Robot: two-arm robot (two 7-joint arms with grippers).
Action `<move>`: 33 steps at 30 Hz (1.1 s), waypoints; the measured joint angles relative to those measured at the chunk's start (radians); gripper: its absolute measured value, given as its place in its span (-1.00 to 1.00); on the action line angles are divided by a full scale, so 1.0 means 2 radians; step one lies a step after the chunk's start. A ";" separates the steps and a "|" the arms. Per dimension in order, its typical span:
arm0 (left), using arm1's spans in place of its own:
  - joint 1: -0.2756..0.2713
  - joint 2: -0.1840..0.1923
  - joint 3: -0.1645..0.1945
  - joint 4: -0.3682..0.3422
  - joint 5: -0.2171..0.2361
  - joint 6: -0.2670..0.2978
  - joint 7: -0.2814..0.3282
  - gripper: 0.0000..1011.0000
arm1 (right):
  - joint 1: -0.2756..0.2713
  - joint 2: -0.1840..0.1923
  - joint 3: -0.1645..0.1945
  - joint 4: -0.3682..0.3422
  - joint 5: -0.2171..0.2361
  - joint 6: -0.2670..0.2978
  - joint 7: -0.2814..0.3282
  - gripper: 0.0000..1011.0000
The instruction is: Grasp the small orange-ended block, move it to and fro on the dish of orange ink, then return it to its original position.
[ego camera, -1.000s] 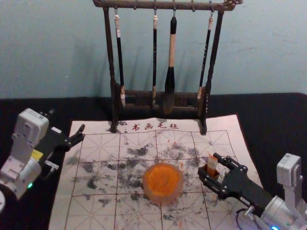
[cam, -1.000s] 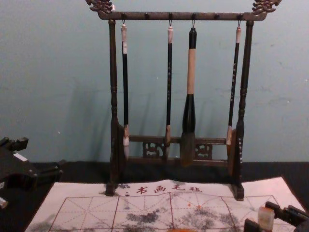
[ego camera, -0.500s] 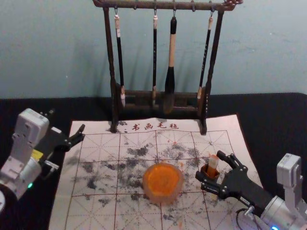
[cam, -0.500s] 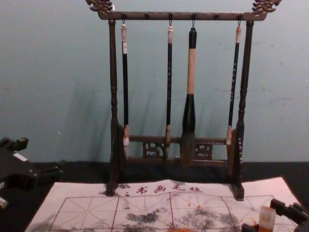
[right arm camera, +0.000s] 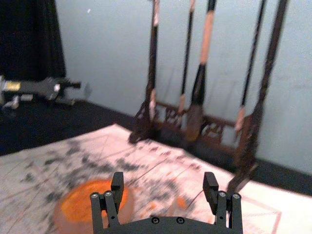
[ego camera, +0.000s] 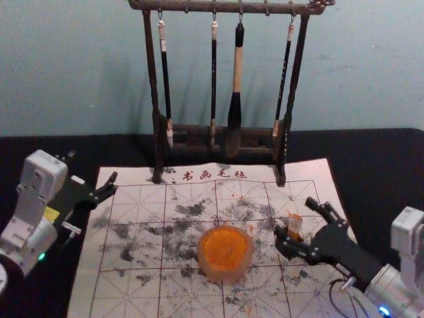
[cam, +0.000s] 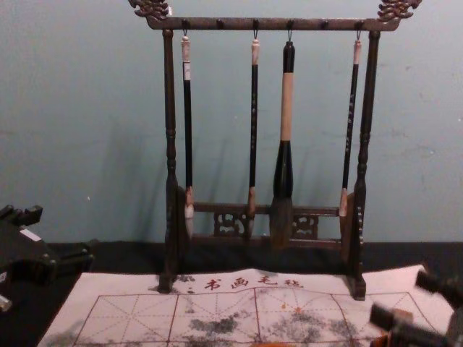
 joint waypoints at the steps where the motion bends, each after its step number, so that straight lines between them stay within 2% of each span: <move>1: 0.000 0.000 0.000 0.000 0.000 0.000 0.000 0.98 | 0.000 0.000 0.000 0.000 0.000 0.000 0.000 0.98; 4: 0.000 0.000 0.000 0.000 0.000 0.000 0.000 0.98 | -0.013 0.001 0.020 -0.027 -0.004 -0.007 -0.025 0.98; 5: 0.000 0.000 0.000 0.000 0.000 0.000 0.000 0.98 | -0.013 0.001 0.020 -0.027 -0.004 -0.007 -0.025 0.98; 6: 0.000 0.000 0.000 0.000 0.000 0.000 0.000 0.98 | -0.019 0.001 0.031 -0.039 -0.011 -0.010 -0.040 0.98; 10: 0.000 0.000 0.000 0.000 0.000 0.000 0.000 0.98 | -0.035 0.003 0.053 -0.062 -0.058 -0.018 -0.091 0.98; 12: 0.000 0.000 0.000 0.000 0.000 0.000 0.000 0.98 | -0.046 0.002 0.067 -0.071 -0.094 -0.019 -0.126 0.98; 13: 0.000 0.000 0.000 0.000 0.000 0.000 0.000 0.98 | -0.046 0.002 0.067 -0.071 -0.094 -0.019 -0.126 0.98; 14: 0.000 0.000 0.000 0.000 0.000 0.000 0.000 0.98 | -0.051 -0.001 0.072 -0.071 -0.109 -0.017 -0.141 0.98; 17: 0.000 0.000 0.000 0.000 0.000 0.000 0.000 0.98 | -0.059 -0.007 0.081 -0.066 -0.126 -0.011 -0.162 0.98; 26: 0.000 0.000 0.000 0.000 0.000 0.000 0.000 0.98 | -0.068 -0.026 0.097 -0.046 -0.135 0.005 -0.177 0.98; 33: 0.000 0.000 0.000 0.000 0.000 0.000 0.000 0.98 | -0.068 -0.029 0.099 -0.045 -0.133 0.008 -0.176 0.98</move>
